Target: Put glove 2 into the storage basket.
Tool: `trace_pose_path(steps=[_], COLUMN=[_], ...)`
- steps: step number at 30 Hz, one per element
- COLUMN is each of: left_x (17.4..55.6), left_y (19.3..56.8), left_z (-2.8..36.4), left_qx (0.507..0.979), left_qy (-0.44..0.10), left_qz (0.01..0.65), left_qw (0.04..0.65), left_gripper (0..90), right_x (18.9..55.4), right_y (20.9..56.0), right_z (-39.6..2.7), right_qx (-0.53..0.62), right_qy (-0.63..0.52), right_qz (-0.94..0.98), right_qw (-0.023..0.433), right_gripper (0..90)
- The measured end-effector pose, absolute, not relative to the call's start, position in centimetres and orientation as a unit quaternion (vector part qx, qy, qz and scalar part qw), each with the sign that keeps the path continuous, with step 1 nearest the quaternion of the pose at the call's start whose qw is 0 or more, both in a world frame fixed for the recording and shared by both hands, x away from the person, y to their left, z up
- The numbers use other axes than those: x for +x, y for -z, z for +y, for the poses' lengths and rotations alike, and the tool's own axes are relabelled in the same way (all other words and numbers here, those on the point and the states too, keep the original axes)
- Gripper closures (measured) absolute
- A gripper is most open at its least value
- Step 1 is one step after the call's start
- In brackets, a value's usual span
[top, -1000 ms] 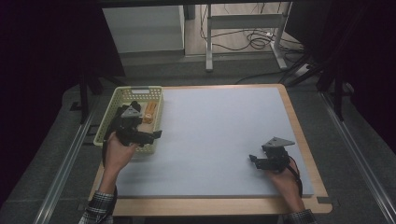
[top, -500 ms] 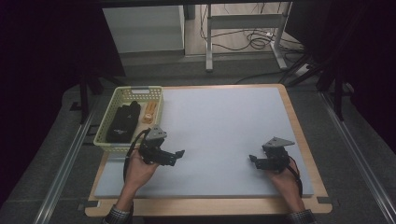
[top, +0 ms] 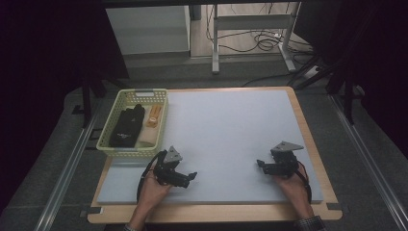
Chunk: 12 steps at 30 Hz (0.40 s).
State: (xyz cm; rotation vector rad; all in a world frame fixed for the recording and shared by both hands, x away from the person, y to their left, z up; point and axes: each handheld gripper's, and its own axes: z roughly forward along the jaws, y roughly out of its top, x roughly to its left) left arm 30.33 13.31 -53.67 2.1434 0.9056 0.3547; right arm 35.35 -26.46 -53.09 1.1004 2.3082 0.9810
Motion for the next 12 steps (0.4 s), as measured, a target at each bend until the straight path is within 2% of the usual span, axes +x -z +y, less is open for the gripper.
trace_pose_path(steps=[4, 12], left_x=[30.53, 30.63], left_y=[54.87, 54.88], left_z=[12.48, 12.54], left_qx=[0.859, 0.857], left_qy=[-0.134, -0.128], left_qz=[0.351, 0.357], left_qw=[0.347, 0.348], left_gripper=[0.2, 0.0], right_x=[35.35, 35.35], right_y=[53.09, 53.11], right_z=[-26.47, -26.46], right_qx=[0.394, 0.394], right_qy=[-0.351, -0.351], right_qz=[0.826, 0.826], right_qw=[0.200, 0.200], right_gripper=[25.6, 25.4])
